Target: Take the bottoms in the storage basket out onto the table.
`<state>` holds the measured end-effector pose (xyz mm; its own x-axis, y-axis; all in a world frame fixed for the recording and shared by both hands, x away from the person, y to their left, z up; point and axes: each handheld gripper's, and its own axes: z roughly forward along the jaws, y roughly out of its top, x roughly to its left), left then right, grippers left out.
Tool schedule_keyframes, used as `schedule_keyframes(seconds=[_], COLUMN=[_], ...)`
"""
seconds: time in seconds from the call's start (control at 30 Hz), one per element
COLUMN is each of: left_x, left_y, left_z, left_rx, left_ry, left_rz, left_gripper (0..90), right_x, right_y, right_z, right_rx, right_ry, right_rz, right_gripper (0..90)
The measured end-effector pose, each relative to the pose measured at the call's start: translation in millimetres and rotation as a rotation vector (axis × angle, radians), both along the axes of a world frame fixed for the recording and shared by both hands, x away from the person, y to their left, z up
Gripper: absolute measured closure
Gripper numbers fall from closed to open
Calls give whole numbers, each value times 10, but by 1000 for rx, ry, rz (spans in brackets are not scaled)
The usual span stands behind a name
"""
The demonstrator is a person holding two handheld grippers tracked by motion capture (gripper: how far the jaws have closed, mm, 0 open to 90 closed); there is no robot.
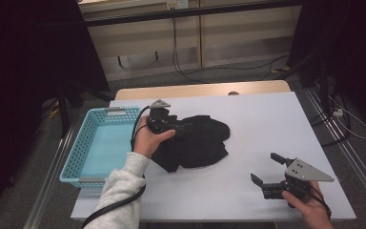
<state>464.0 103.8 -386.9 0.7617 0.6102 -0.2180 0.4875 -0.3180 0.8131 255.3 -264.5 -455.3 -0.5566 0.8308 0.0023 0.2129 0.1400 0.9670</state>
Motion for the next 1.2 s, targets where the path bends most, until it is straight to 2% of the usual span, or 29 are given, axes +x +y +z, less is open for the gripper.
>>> schedule_keyframes(seconds=[0.13,0.37,0.57,0.73,0.8,0.9,1.03,1.2], left_x=[-33,-157,-228,-242,-254,-271,-297,-327], left_y=[34,20,-7,8,10,-11,-36,-35], left_z=[-85,-201,-305,-347,-362,-363,-370,-343], left_rx=[30,52,58,44,52,63,47,47], left_ry=[6,-30,5,7,-2,-15,-14,-28], left_rz=[2,-12,-52,-52,-54,-72,-88,-77], left_gripper=[192,186,175,165,162,162,164,168], right_x=[11,11,2,-17,-25,-27,-3,16], right_y=[-8,-23,-20,-31,-31,-21,11,29], right_z=[-11,-20,-24,-31,-32,-15,-16,-36], right_rx=[0,-3,-8,-14,-15,-18,-18,-26], right_ry=[5,8,11,14,15,3,11,24], right_rz=[-2,-5,-8,-15,-18,-28,-18,-11], right_gripper=[14,14,14,14,14,14,14,14])
